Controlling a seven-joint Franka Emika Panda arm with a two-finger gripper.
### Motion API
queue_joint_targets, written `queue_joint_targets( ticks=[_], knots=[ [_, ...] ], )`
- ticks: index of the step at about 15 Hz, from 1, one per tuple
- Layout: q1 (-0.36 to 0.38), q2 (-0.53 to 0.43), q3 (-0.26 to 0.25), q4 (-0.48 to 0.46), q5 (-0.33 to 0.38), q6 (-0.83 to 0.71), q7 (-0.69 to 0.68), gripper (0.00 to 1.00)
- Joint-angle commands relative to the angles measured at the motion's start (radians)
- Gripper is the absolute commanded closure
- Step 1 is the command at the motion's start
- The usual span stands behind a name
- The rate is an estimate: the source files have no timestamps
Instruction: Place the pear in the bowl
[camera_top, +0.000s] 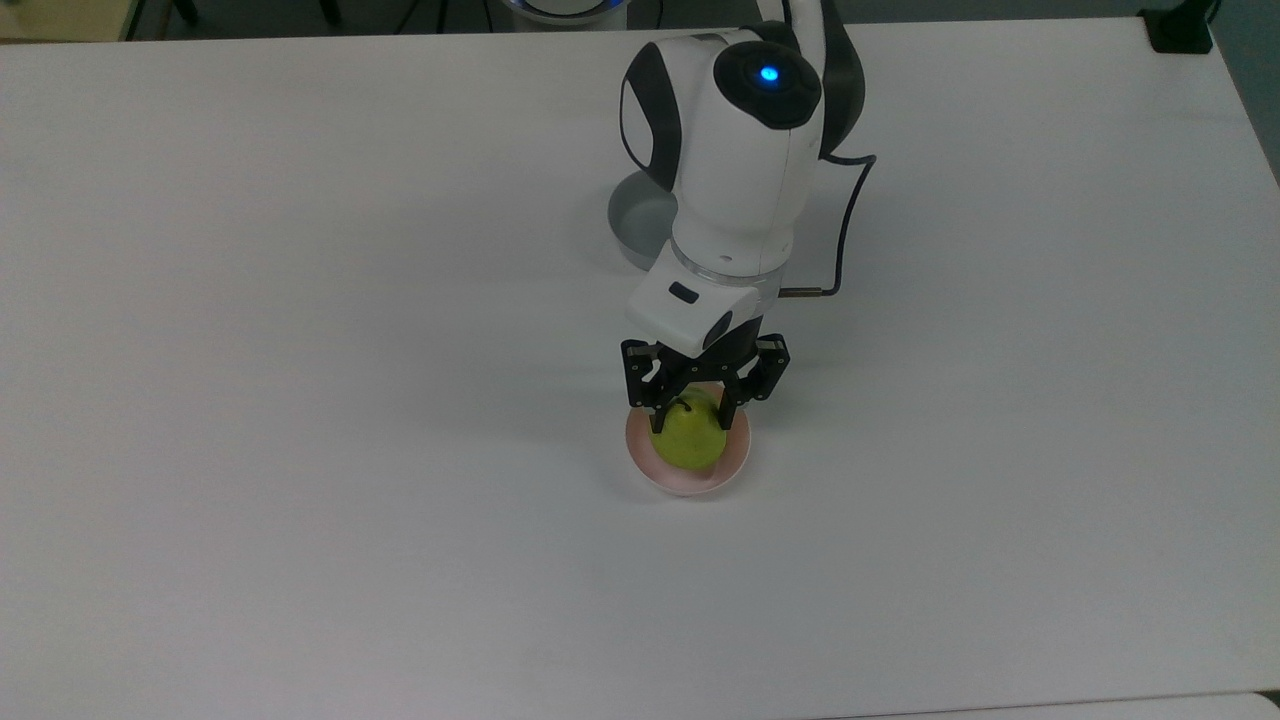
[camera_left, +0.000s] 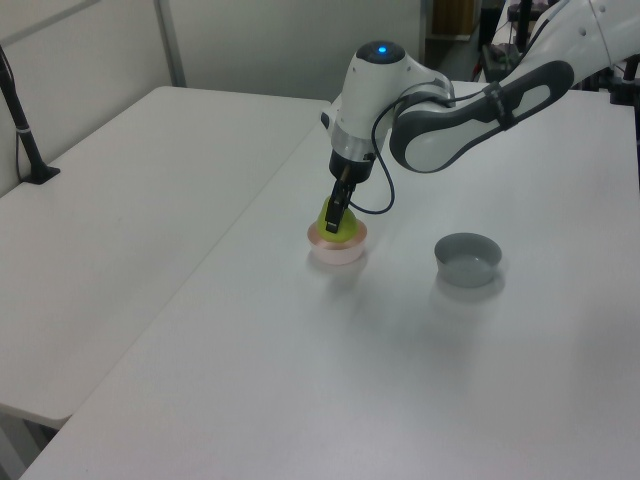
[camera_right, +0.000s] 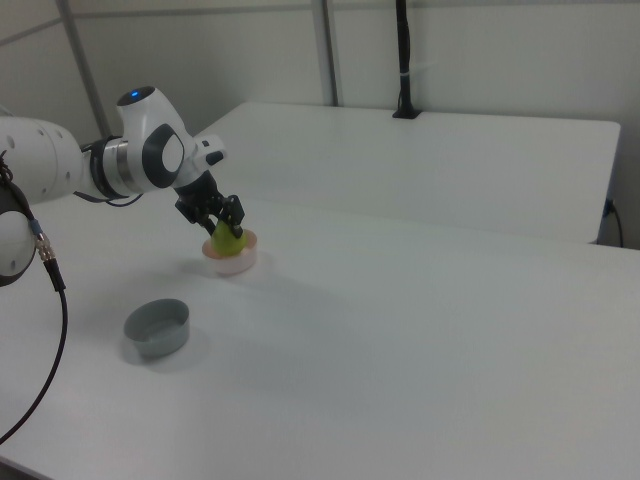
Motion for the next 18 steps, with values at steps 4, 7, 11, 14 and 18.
queue_joint_targets(
  ticks=[4, 7, 11, 14, 18],
  knots=[
    [0.012, 0.011, -0.020, 0.010, -0.023, 0.010, 0.041, 0.12],
    [0.004, 0.001, -0.020, 0.011, -0.023, 0.002, 0.041, 0.00],
    [-0.011, -0.084, -0.020, 0.013, -0.022, -0.096, 0.035, 0.00],
    [-0.029, -0.162, -0.018, 0.008, -0.020, -0.209, 0.030, 0.00],
    [-0.060, -0.304, -0.016, -0.007, -0.001, -0.438, -0.027, 0.00]
  ],
)
